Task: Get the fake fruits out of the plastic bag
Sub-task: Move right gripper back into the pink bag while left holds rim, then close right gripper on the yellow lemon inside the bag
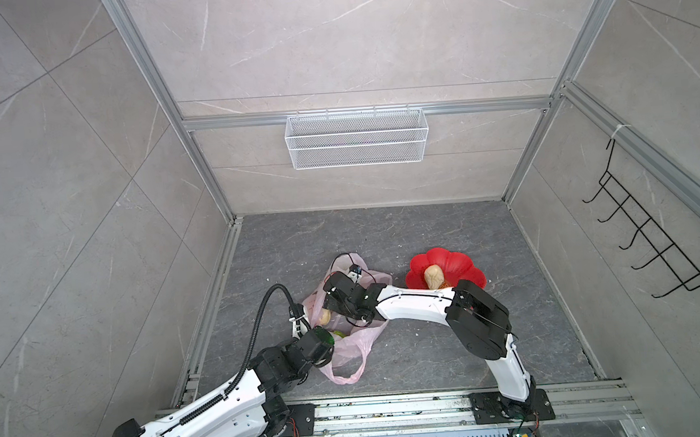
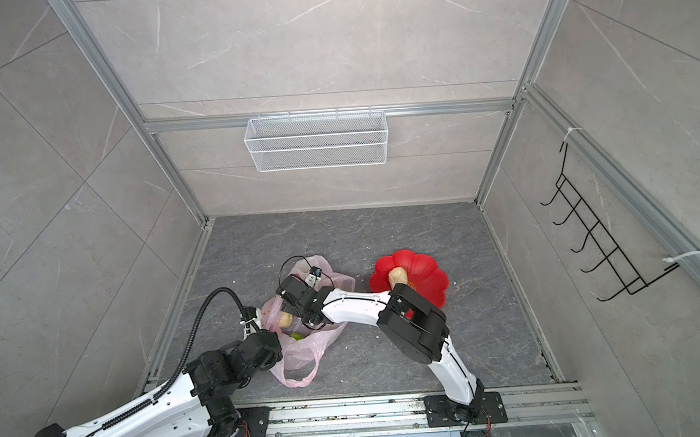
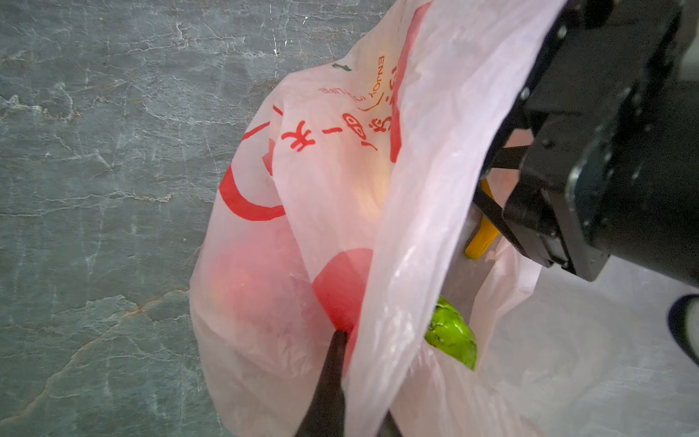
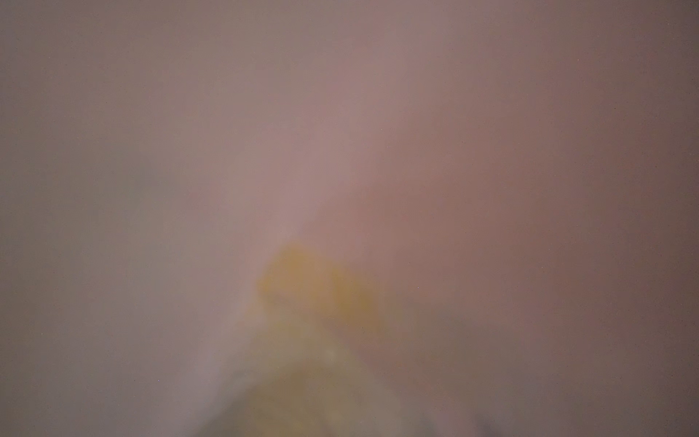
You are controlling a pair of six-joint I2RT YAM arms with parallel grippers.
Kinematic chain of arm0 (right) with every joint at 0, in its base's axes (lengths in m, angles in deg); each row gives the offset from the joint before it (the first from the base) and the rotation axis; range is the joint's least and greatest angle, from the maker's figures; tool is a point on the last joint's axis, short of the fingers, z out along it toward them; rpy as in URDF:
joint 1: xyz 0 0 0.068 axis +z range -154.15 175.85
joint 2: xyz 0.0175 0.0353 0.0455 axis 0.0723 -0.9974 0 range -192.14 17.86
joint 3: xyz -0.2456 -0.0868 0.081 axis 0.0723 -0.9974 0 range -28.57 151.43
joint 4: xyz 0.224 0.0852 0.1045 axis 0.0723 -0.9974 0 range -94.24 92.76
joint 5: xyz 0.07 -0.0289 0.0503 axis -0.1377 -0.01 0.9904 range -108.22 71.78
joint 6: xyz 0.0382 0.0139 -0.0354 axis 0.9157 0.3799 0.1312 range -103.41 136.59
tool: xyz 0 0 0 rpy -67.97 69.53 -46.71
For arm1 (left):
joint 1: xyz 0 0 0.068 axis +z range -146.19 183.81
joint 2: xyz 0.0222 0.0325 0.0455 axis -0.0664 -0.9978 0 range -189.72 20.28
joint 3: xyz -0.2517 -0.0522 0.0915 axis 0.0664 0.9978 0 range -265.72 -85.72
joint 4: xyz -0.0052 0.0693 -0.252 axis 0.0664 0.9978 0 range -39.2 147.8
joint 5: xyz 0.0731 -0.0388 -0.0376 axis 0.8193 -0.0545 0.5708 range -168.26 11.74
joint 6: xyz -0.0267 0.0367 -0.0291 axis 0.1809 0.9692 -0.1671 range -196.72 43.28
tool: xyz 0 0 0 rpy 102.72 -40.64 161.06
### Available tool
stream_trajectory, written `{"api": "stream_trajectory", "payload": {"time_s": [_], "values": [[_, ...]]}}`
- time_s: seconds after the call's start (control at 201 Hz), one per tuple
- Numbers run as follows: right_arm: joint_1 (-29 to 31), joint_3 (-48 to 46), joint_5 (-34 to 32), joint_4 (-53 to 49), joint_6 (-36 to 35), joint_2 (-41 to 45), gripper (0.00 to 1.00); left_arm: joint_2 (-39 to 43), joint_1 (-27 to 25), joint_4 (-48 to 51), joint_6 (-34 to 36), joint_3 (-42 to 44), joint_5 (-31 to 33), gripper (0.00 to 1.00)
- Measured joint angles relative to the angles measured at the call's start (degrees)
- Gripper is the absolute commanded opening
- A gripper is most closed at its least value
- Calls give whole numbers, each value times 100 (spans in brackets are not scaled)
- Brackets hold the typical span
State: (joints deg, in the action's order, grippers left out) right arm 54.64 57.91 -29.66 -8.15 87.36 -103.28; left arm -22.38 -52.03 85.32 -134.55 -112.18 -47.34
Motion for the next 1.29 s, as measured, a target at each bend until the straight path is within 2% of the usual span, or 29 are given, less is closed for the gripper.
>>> {"api": "stream_trajectory", "payload": {"time_s": [0.697,0.896,1.06,1.13,1.294], "values": [[-111,151,35,564,350,-374,70,144,0,-114,66,90,-120,0],[-133,151,74,763,428,-424,75,149,0,-146,81,90,-133,0],[-162,236,98,791,428,-525,75,146,0,-144,81,90,-138,0],[-181,330,140,793,428,-597,71,138,0,-151,83,90,-138,0],[-232,398,214,850,444,-669,53,98,0,-157,85,90,-151,0]]}}
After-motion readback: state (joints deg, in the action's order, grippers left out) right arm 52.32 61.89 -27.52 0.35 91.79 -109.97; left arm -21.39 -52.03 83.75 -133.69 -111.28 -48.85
